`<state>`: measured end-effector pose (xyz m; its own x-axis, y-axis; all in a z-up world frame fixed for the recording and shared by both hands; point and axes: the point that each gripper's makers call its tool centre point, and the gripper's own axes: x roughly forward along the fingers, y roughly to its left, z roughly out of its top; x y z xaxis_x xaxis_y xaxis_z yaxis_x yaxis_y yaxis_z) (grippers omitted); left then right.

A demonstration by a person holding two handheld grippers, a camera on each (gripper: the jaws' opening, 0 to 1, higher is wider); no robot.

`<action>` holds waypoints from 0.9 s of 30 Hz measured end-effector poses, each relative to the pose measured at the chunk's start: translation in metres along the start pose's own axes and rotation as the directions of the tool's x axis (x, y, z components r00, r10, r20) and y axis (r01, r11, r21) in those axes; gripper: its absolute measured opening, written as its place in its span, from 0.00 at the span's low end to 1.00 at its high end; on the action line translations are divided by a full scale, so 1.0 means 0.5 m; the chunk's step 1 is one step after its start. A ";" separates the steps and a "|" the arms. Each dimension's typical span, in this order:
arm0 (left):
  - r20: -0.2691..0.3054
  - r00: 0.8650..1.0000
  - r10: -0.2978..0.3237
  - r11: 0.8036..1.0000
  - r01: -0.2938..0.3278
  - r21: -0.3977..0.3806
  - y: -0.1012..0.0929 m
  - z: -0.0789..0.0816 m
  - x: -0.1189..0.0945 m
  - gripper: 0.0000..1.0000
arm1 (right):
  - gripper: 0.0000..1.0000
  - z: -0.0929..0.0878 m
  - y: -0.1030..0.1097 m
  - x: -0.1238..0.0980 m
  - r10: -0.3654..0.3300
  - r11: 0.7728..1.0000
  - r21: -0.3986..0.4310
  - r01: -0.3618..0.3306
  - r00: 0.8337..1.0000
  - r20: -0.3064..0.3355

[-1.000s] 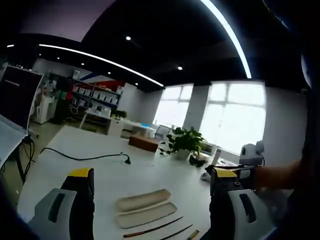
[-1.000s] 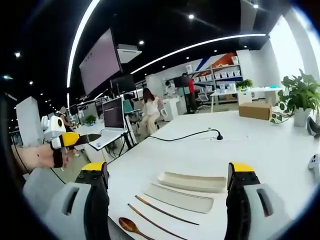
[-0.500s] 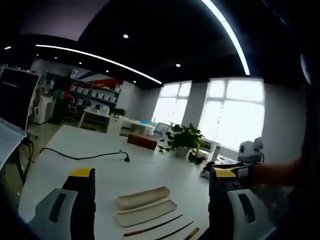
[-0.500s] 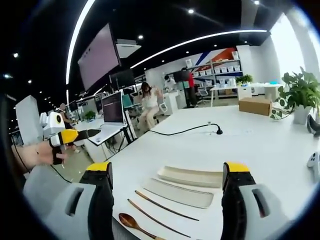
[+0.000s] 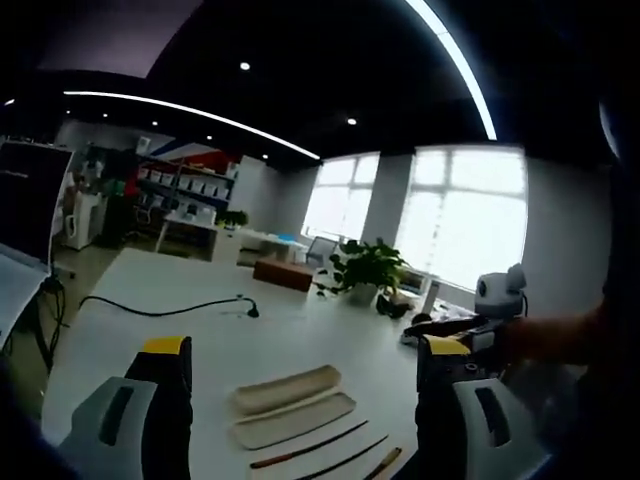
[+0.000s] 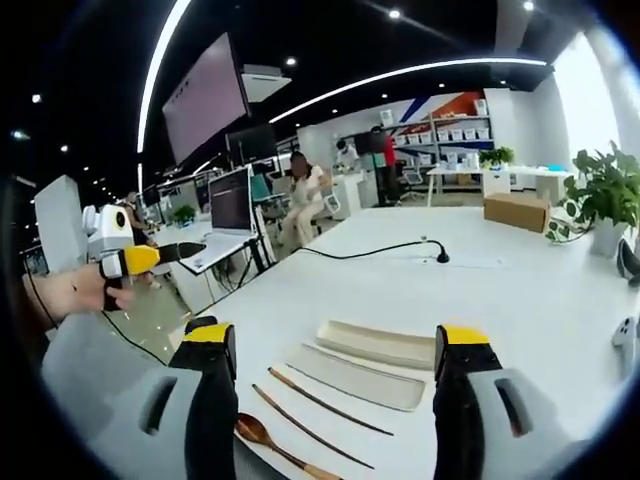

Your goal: Arrange the utensils inside the cutlery case until each visible utensil rests in its matching compartment.

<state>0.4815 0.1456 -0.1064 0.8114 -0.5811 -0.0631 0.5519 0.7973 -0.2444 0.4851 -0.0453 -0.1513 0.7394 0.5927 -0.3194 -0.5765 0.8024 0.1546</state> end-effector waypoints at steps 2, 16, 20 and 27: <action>-0.003 1.000 -0.001 1.000 0.001 -0.001 0.000 -0.001 0.000 0.96 | 0.78 -0.003 0.005 0.002 0.009 1.000 -0.015 -0.009 1.000 -0.009; -0.048 0.999 -0.019 0.998 0.021 0.055 -0.005 -0.016 0.001 0.95 | 0.48 -0.042 0.093 0.017 0.231 0.952 -0.169 -0.254 0.962 -0.145; -0.047 0.999 -0.017 0.997 0.020 0.072 -0.005 -0.012 0.004 0.94 | 0.55 -0.060 0.091 0.019 0.240 0.943 -0.183 -0.279 0.948 -0.209; -0.068 0.997 -0.019 0.996 0.026 0.090 -0.006 -0.017 0.010 0.93 | 0.50 -0.061 0.070 0.025 0.237 0.913 -0.259 -0.314 0.928 -0.288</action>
<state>0.4824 0.1387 -0.1143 0.7855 -0.6063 -0.1242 0.5876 0.7936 -0.1576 0.4635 -0.0120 -0.1781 0.4491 0.7203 -0.5286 -0.8489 0.5286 -0.0010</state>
